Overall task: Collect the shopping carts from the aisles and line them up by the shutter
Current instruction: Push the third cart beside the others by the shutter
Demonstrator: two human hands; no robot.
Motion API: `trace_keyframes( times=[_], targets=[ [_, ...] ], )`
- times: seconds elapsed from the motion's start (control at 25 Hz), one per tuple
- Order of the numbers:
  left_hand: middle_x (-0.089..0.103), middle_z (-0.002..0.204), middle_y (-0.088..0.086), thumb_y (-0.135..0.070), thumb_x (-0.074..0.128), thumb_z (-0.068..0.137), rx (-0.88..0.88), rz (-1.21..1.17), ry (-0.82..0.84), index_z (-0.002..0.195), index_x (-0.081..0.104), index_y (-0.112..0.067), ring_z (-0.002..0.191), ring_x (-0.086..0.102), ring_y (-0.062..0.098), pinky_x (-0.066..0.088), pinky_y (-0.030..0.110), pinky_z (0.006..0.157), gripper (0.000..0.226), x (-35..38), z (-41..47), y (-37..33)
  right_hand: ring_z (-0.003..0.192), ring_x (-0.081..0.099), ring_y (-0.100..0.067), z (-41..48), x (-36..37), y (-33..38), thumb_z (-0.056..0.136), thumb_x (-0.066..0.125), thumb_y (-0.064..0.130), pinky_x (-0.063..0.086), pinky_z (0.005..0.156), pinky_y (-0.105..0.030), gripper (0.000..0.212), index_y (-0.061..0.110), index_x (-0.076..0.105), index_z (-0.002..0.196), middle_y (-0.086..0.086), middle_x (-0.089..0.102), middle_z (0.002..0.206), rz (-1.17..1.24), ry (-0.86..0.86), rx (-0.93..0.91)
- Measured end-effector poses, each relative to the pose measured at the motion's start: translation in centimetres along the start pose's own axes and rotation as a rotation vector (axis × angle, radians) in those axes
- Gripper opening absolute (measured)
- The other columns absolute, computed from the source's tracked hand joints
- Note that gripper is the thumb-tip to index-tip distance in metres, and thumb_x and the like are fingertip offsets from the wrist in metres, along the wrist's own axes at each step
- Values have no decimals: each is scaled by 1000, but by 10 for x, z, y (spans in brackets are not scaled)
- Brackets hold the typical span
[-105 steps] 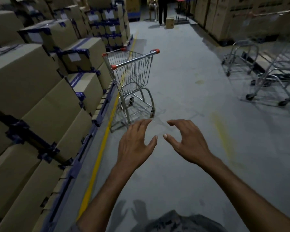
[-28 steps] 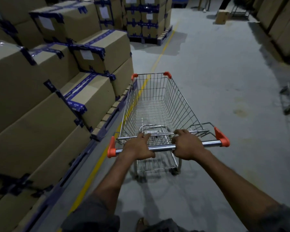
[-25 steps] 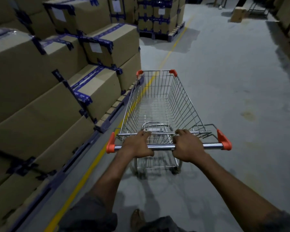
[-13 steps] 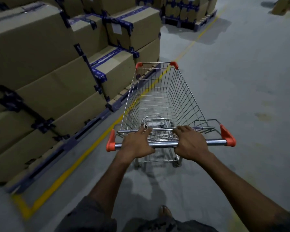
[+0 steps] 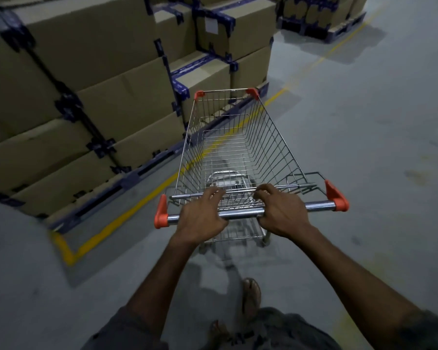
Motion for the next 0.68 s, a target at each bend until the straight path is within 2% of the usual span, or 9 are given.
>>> trace_keyframes(
  times=[0.08, 0.16, 0.24, 0.36, 0.44, 0.48, 0.56, 0.68],
  targets=[
    [49, 139, -7, -49, 65, 81, -36, 19, -48, 139, 47, -34, 100, 69, 24, 51, 39, 81, 63, -1, -29, 8, 78, 68, -26, -16, 2, 21, 70, 68, 44, 52, 62, -33, 42, 28, 65, 109, 5, 69, 102, -21, -32, -4],
    [64, 116, -6, -46, 64, 82, -95, 18, -119, 119, 57, -32, 93, 69, 23, 50, 36, 76, 40, -5, -57, 13, 64, 65, -28, -33, 6, 38, 63, 77, 37, 50, 55, -33, 30, 22, 65, 86, 0, 67, 74, -27, -150, -50],
    [69, 94, -4, -42, 62, 82, -157, 18, -196, 98, 59, -28, 82, 69, 23, 48, 33, 68, 22, -6, -88, 16, 58, 60, -29, -52, 7, 56, 69, 73, 27, 45, 53, -34, 16, 19, 60, 76, -2, 61, 67, -7, -332, -139],
    [66, 81, -6, -38, 61, 81, -212, 33, -236, 85, 56, -26, 73, 66, 21, 41, 31, 64, 14, 1, -125, 16, 61, 56, -29, -77, 11, 72, 74, 69, 20, 40, 56, -36, 13, 20, 57, 76, -3, 58, 68, 5, -459, -185],
    [67, 82, -6, -42, 64, 80, -262, 38, -246, 86, 58, -27, 75, 67, 20, 42, 31, 65, 18, 4, -149, 13, 67, 60, -28, -93, 12, 79, 69, 70, 25, 42, 61, -36, 16, 21, 62, 83, 0, 62, 74, 41, -426, -208],
    [69, 85, -6, -46, 65, 79, -292, 38, -247, 88, 60, -28, 77, 68, 19, 44, 31, 66, 21, 5, -160, 12, 74, 62, -27, -99, 12, 81, 68, 69, 31, 44, 65, -35, 25, 23, 65, 92, 2, 66, 82, 74, -372, -231],
    [71, 94, -7, -51, 65, 80, -348, 35, -242, 99, 62, -30, 83, 70, 19, 44, 31, 69, 29, 7, -183, 7, 97, 61, -22, -114, 12, 87, 71, 65, 46, 46, 75, -35, 45, 27, 66, 111, 5, 66, 110, 113, -259, -318],
    [58, 127, -4, -60, 62, 81, -403, -42, -235, 130, 52, -32, 99, 67, 21, 50, 37, 78, 57, 13, -221, -11, 131, 45, -22, -132, 15, 90, 66, 64, 58, 46, 94, -41, 56, 34, 67, 117, 5, 47, 149, 139, -101, -359]
  ],
)
Point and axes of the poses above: each hand's wrist, its own z-axis towards the middle knuckle, its own x-axis out of the palm, y = z × x, the point moved 7 cm from there along z, towards the middle knuckle
